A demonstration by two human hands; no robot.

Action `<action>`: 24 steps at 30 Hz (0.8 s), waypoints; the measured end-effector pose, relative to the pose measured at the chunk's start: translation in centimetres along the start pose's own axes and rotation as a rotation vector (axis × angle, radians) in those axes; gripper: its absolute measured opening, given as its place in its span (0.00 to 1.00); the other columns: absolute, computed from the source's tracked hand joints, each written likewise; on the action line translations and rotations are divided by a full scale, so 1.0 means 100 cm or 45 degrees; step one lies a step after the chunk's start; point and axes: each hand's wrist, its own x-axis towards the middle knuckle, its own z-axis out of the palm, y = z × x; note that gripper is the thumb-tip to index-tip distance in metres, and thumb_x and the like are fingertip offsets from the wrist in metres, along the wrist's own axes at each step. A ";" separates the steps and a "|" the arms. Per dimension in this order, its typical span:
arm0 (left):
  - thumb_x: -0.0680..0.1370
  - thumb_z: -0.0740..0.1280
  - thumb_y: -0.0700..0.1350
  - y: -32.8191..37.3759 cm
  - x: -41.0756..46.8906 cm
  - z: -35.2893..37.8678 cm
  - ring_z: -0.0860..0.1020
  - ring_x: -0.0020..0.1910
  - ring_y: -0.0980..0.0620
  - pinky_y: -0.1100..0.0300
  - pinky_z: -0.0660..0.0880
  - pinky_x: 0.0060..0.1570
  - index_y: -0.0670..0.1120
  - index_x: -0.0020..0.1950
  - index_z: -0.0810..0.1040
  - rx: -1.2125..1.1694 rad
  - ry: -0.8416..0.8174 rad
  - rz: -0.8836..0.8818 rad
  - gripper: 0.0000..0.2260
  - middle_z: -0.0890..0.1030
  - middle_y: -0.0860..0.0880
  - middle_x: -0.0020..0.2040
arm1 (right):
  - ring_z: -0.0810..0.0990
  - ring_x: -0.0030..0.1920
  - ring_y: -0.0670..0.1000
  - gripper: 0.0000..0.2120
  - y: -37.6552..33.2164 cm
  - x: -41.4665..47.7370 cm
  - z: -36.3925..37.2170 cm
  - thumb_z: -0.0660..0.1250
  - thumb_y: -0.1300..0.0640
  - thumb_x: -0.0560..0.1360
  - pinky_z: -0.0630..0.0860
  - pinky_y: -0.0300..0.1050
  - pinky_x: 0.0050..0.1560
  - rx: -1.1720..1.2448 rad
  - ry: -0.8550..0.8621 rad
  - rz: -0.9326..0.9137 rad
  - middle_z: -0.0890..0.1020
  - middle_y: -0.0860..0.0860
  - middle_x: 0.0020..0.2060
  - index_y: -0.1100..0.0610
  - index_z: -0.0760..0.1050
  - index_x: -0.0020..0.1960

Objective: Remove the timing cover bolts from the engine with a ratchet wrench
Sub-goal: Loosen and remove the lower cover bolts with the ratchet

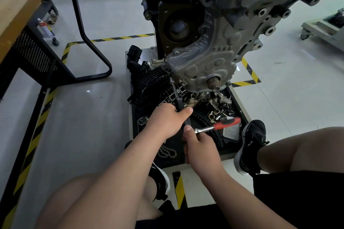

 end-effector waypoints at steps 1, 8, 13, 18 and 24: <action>0.74 0.66 0.63 0.001 0.000 0.000 0.65 0.18 0.58 0.61 0.59 0.24 0.49 0.28 0.63 0.006 0.004 -0.004 0.25 0.63 0.56 0.17 | 0.69 0.24 0.44 0.23 0.002 0.002 -0.005 0.58 0.37 0.77 0.65 0.41 0.30 -0.303 0.067 -0.170 0.71 0.44 0.24 0.57 0.71 0.38; 0.74 0.66 0.63 0.003 0.000 0.001 0.65 0.22 0.56 0.59 0.60 0.27 0.48 0.29 0.63 -0.010 -0.003 0.000 0.25 0.64 0.55 0.23 | 0.68 0.24 0.44 0.23 0.012 0.015 -0.014 0.56 0.34 0.75 0.62 0.40 0.28 -0.657 0.112 -0.408 0.71 0.45 0.25 0.52 0.66 0.34; 0.75 0.63 0.65 0.002 0.003 0.002 0.63 0.16 0.59 0.62 0.63 0.26 0.49 0.28 0.63 -0.189 -0.122 -0.057 0.26 0.64 0.57 0.17 | 0.70 0.26 0.52 0.24 0.008 0.016 -0.010 0.56 0.41 0.81 0.71 0.47 0.34 0.469 -0.178 0.164 0.71 0.52 0.24 0.61 0.74 0.41; 0.76 0.64 0.63 -0.001 0.006 0.008 0.64 0.14 0.57 0.69 0.59 0.18 0.48 0.30 0.67 -0.249 -0.194 -0.132 0.23 0.64 0.57 0.17 | 0.64 0.21 0.48 0.27 0.001 0.013 -0.008 0.54 0.38 0.79 0.72 0.41 0.29 1.237 -0.561 0.740 0.65 0.48 0.23 0.56 0.74 0.33; 0.75 0.66 0.63 -0.003 0.007 0.007 0.65 0.15 0.59 0.65 0.62 0.22 0.48 0.29 0.69 -0.319 -0.143 -0.124 0.22 0.66 0.57 0.17 | 0.64 0.19 0.48 0.27 -0.006 0.004 -0.005 0.54 0.38 0.78 0.73 0.40 0.28 1.452 -0.759 0.831 0.64 0.47 0.21 0.57 0.74 0.33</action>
